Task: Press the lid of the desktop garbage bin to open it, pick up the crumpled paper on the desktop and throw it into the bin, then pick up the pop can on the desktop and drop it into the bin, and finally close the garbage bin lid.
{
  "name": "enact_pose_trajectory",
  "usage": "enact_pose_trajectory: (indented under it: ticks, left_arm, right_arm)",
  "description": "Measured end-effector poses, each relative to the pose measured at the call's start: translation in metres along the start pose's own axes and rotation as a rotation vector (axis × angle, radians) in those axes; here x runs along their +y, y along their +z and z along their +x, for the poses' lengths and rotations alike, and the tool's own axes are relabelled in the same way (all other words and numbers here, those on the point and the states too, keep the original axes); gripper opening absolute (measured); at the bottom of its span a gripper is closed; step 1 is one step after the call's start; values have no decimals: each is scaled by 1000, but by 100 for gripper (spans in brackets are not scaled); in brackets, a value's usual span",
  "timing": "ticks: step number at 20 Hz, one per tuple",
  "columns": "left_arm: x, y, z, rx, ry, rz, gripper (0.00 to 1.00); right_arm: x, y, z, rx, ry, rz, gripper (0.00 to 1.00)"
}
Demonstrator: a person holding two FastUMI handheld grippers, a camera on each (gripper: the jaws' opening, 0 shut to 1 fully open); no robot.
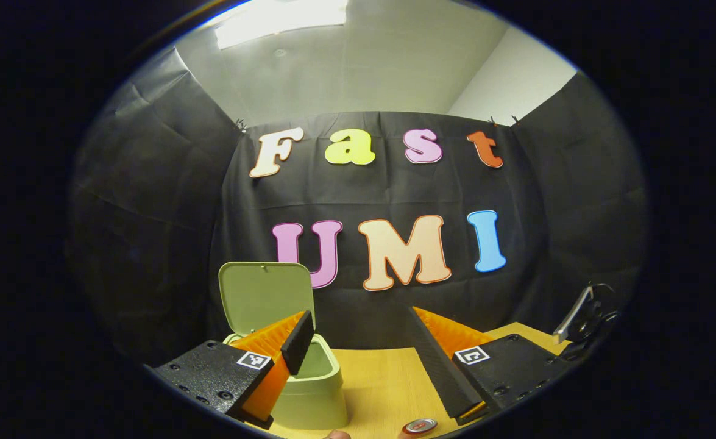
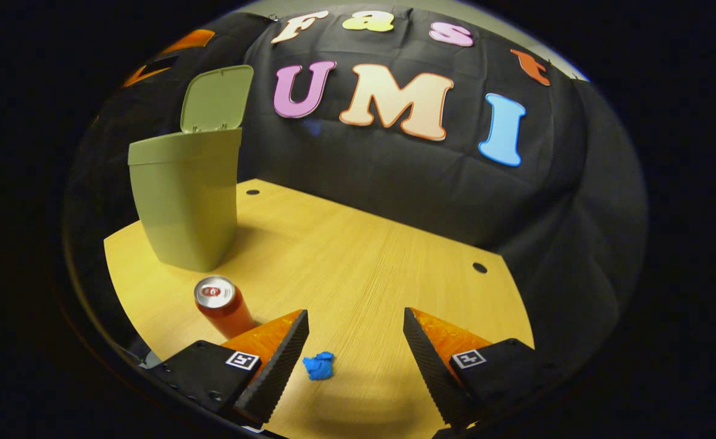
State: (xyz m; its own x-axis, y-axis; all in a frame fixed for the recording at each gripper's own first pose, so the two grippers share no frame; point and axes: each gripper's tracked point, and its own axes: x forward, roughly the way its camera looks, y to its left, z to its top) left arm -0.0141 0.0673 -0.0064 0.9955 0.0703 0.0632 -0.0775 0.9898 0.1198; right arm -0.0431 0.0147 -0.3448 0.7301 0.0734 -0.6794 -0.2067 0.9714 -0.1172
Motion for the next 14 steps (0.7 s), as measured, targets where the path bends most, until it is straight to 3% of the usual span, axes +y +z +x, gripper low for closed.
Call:
enact_pose_trajectory:
  ticks: [4,14]
  left_arm:
    - [-3,-8,-3,28,1,27,94]
    - [11,-12,-15,46,39,110,93]
  right_arm:
    - [5,-50,17,143,24,18,99]
    - [34,-119,29,331,116,42,98]
